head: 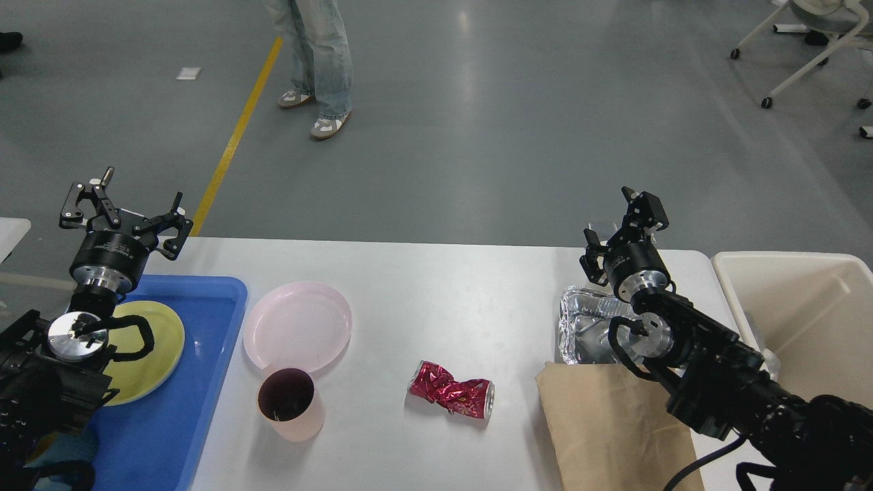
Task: Tidy desktop
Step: 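Lift the left gripper up from the blue tray, then raise the left gripper and move it above the table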
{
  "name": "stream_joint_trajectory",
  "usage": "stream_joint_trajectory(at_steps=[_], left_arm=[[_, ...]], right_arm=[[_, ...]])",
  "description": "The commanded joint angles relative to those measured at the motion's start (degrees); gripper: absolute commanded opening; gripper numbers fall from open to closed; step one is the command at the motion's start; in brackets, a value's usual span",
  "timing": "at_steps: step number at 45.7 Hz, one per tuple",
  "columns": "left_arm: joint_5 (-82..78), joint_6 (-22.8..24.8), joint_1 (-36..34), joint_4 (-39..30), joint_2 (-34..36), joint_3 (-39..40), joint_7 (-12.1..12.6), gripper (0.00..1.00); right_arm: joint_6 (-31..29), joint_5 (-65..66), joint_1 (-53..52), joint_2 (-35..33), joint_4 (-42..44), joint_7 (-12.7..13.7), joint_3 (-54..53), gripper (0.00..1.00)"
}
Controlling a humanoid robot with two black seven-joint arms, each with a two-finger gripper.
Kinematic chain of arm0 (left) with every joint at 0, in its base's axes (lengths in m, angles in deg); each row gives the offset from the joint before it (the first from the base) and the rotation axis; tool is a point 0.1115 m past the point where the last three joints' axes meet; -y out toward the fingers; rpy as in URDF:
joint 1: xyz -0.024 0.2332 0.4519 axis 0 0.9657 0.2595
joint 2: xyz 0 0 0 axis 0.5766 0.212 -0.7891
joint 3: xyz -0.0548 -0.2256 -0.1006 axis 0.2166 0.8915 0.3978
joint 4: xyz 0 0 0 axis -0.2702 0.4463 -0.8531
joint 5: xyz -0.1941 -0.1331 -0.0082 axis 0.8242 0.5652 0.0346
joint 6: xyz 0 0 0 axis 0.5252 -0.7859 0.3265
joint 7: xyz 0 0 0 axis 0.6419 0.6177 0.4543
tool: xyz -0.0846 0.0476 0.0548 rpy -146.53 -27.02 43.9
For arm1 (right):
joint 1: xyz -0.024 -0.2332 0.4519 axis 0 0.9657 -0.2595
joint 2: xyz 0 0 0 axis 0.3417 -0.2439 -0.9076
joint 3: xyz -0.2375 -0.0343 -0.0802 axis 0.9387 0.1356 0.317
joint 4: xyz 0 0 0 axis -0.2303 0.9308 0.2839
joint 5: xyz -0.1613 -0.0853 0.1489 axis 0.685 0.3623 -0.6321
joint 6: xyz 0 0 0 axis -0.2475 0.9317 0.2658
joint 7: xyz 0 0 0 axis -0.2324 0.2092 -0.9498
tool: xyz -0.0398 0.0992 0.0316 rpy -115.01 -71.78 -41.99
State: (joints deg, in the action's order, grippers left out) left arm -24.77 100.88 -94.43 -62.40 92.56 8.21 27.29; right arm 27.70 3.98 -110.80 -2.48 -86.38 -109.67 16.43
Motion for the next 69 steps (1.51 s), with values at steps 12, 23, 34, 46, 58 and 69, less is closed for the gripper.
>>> stream_joint_trajectory(at_steps=[12,23,34,46,58,69], left_arm=[[0.0,0.1,0.1,0.0,0.2,-0.1,0.0,0.96],[-0.4,-0.7,-0.2,0.0,0.0,-0.4,0.2,0.96],[-0.6,-0.4,-1.2,-0.1,0.4,-5.4,2.7,0.96],[-1.0,0.1,-6.0,0.0,6.1,-21.0,3.1,0.96],[-5.1,2.5,-19.9,0.0,12.9,-63.0,3.6,0.96],[-11.3,9.5,-30.3,0.1,13.4,-86.3,3.9,0.96]], right_arm=[[0.0,0.0,0.0,0.0,0.0,0.0,0.0,1.00],[0.0,0.0,0.0,0.0,0.0,0.0,0.0,1.00],[0.0,0.0,0.0,0.0,0.0,0.0,0.0,1.00],[0.0,0.0,0.0,0.0,0.0,0.0,0.0,1.00],[0.0,0.0,0.0,0.0,0.0,0.0,0.0,1.00],[0.0,0.0,0.0,0.0,0.0,0.0,0.0,1.00]])
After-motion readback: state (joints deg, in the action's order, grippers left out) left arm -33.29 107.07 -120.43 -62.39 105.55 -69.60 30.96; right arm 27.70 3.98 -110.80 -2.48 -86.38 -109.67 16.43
